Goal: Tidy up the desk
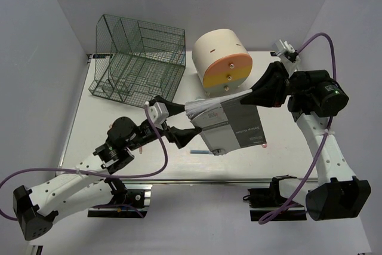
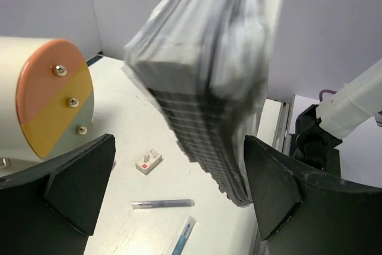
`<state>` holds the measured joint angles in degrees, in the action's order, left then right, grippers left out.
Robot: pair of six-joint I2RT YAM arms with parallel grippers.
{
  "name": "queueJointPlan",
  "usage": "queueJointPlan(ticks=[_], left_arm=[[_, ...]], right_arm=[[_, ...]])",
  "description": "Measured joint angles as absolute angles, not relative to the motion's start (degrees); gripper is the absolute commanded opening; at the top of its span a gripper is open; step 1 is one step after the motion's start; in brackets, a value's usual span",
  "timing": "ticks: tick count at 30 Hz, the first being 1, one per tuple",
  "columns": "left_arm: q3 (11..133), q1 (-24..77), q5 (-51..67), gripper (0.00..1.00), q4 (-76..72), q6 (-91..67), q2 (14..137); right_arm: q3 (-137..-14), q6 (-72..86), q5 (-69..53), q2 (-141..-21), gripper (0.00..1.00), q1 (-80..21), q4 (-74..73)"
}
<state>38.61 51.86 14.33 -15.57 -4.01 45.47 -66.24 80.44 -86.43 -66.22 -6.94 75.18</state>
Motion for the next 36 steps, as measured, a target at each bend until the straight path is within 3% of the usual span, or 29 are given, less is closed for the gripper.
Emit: queueJointPlan(ticks=[14, 24, 26, 30, 31, 33, 34, 36], left_arm=[[39.18, 51.86, 18.04, 0.98, -20.27, -6.92, 55.88], [42.02, 51.48, 25.91, 0.95, -29.1, -9.82, 61.19], [42.63, 51.48, 28.32, 0.89, -30.85, -11.03, 62.39], [42.85, 51.48, 32.97, 0.49, -33.56, -13.52, 63.13], [42.98, 51.48, 33.82, 0.29, -33.93, -14.02, 63.2], [43.24, 51.48, 35.29, 0.07, -34.26, -14.41, 63.24], [43.27, 51.48, 36.05, 0.0, -34.28, -14.33, 63.18], [43.29, 51.48, 35.94, 0.0, -33.34, -14.59, 62.7]], right_arm=[[-65.6, 80.12, -86.46, -63.86, 0.0, -8.05, 75.16], [-63.79, 61.69, -86.43, -56.03, 0.0, -9.19, 71.09], [-63.79, 58.94, -86.43, -55.24, 0.0, -9.19, 69.19], [-63.79, 55.92, -86.43, -55.22, 0.0, -9.19, 66.7], [-63.79, 55.42, -86.46, -55.31, 0.0, -9.17, 66.08], [-63.79, 54.87, -86.39, -55.46, 0.0, -9.13, 65.67], [-63.79, 55.02, -86.26, -55.55, 0.0, -9.06, 65.34], [-63.79, 55.55, -86.06, -55.9, 0.0, -8.91, 65.36]])
